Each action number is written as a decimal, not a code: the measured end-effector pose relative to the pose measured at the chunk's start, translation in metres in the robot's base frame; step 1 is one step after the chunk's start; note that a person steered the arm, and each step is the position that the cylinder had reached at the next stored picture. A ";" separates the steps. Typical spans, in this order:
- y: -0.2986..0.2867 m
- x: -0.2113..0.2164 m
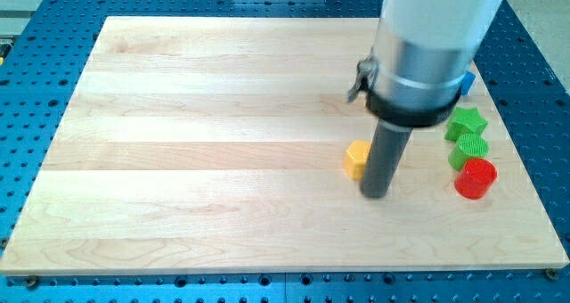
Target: Move the yellow hexagon diagonal to the yellow heart
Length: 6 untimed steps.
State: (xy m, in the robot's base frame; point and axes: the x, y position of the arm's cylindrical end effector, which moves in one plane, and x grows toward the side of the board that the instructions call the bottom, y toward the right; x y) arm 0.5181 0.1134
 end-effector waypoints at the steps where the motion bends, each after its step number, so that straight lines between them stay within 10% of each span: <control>1: 0.001 -0.019; 2: -0.018 0.058; 6: -0.028 -0.050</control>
